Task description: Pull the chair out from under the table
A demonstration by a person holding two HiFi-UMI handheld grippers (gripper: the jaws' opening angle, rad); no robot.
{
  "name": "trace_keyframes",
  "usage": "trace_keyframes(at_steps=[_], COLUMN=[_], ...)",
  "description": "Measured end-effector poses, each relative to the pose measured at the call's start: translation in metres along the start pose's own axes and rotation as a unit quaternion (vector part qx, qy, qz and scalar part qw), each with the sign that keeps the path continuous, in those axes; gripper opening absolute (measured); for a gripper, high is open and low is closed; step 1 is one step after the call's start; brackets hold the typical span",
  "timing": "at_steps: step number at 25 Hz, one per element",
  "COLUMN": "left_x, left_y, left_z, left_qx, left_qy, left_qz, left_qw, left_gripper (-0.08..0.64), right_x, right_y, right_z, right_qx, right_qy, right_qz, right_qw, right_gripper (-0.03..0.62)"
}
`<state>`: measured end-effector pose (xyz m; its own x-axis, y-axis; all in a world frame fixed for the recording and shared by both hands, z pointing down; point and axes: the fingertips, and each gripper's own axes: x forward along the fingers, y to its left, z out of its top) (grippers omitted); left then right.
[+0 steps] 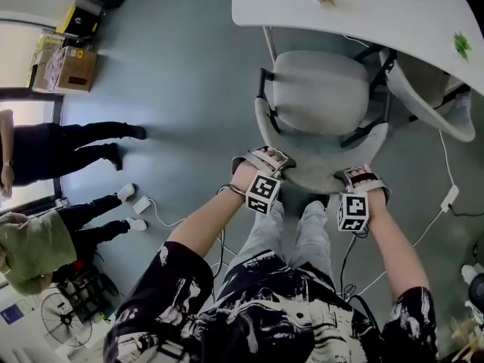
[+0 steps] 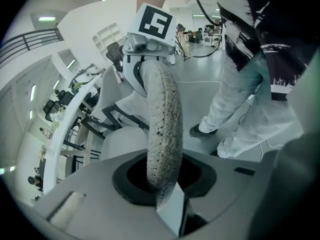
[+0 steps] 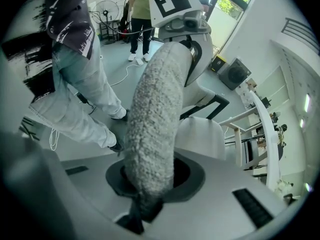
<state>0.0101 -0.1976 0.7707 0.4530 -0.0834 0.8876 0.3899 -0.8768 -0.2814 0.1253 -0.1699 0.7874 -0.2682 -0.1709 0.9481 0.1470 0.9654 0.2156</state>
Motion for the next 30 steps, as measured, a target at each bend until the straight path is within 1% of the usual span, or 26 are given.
trace_keyframes(at_steps=[2, 7, 12, 18, 24, 30], left_x=[-0.004, -0.014, -0.02, -0.028, -0.027, -0.031], left_y=[-0.02, -0.056, -0.088, -0.112, -0.12, -0.138], left_z=[0.005, 0.022, 0.032, 0.044, 0.048, 0.055], left_qx=[0.0, 0.003, 0.0, -0.006, -0.012, -0.012], left_qy=[0.0, -0.001, -0.003, -0.003, -0.003, -0.008], left_qz=[-0.008, -0.013, -0.026, -0.028, -0.033, -0.046], left_qw=[1.0, 0.9999, 0.9997, 0.9996, 0.9994, 0.9988], left_gripper=[0.081, 0.08, 0.078, 0.077, 0.075, 0.072], right_x=[-0.004, -0.01, -0.013, -0.019, -0.019, -0.022], right_y=[0.018, 0.058, 0.09, 0.115, 0.125, 0.143], right_z=[0.009, 0.024, 0.037, 0.046, 0.047, 0.056], right_qx=[0.002, -0.004, 0.006, 0.002, 0.008, 0.014], right_qy=[-0.002, -0.003, -0.004, 0.0, -0.003, -0.002], right_qz=[0.002, 0.004, 0.008, 0.009, 0.021, 0.032], right_qw=[1.0, 1.0, 1.0, 1.0, 1.0, 0.999], right_gripper=[0.051, 0.051, 0.051, 0.052, 0.051, 0.052])
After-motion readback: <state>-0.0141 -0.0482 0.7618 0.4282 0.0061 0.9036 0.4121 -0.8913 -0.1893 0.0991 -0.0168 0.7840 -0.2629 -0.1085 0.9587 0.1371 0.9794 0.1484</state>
